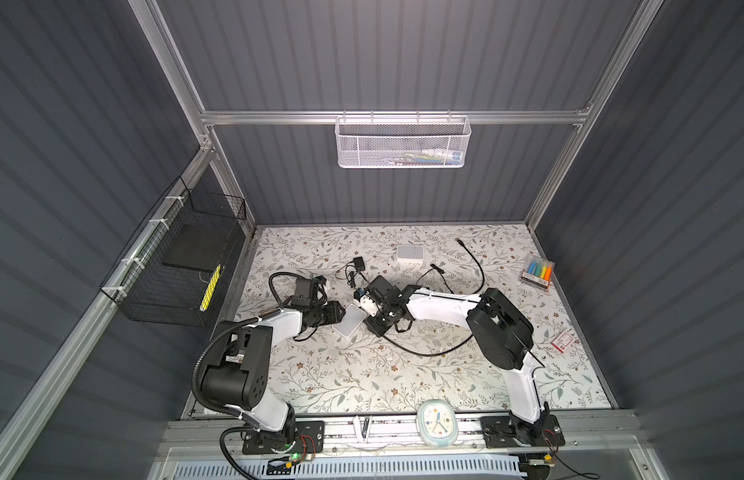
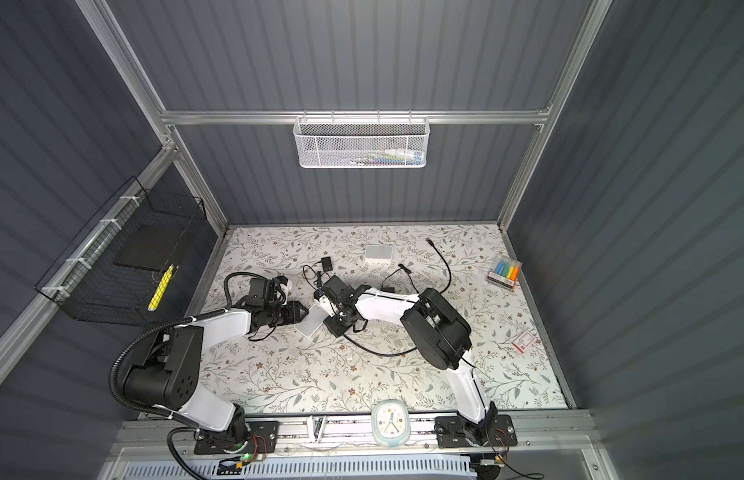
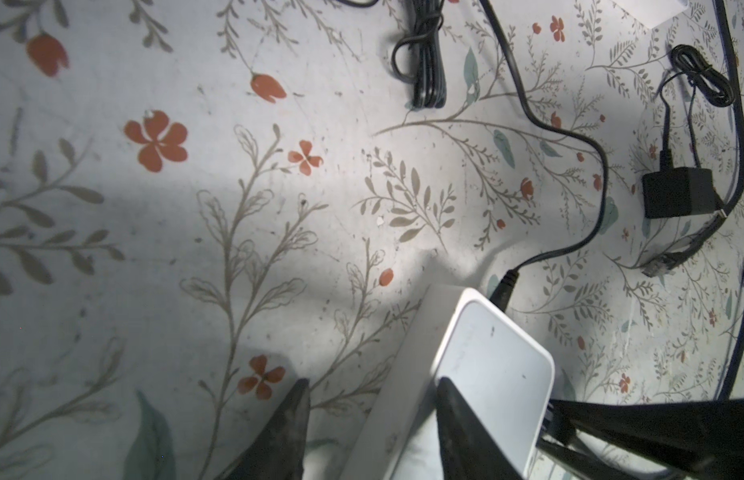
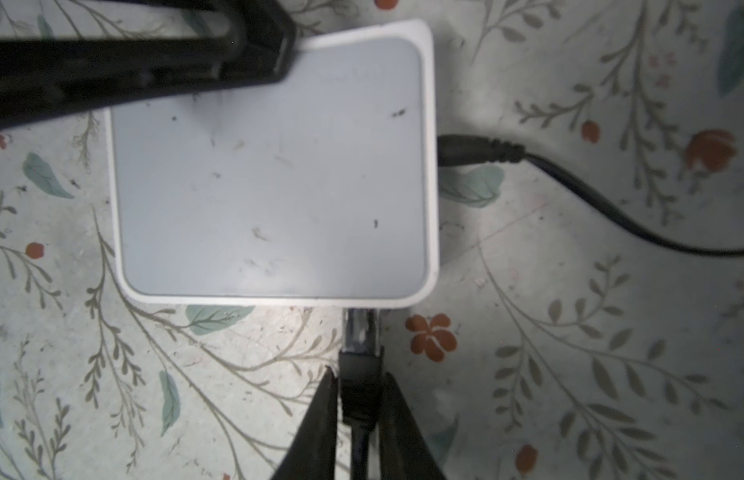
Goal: Insert the plug into the switch port
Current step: 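Grasp the cable behind the plug with the right gripper and press it in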
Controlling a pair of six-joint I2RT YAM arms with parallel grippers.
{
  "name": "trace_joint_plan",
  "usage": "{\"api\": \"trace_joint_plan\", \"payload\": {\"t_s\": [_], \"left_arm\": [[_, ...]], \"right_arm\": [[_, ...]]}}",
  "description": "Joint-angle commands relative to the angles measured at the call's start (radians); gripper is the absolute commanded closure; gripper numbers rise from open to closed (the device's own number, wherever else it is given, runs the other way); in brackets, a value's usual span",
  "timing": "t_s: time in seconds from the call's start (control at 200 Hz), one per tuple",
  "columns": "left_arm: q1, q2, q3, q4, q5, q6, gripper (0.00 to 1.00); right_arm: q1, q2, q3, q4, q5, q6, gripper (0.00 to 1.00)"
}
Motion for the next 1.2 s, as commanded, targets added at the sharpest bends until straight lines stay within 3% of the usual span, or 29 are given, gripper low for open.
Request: {"api": "trace_joint_plan", "payload": {"t_s": [0.0, 0.455, 1.196], "left_arm": [[-0.009, 0.019, 0.025, -0.005, 0.025, 0.028, 0.50], [-0.024, 0.059, 0.031, 0.003, 0.070, 0.027, 0.51], [-0.033, 0.066, -0.013, 0.031, 0.113, 0.006, 0.53]], "right_arm": [[0.004, 0.021, 0.022, -0.030, -0.011, 0.002, 0.83], [0.004, 0.027, 0.053, -0.069, 0.059, 0.016, 0.98], [0.013, 0.055, 0.133, -0.098, 0.104, 0.053, 1.00]]}}
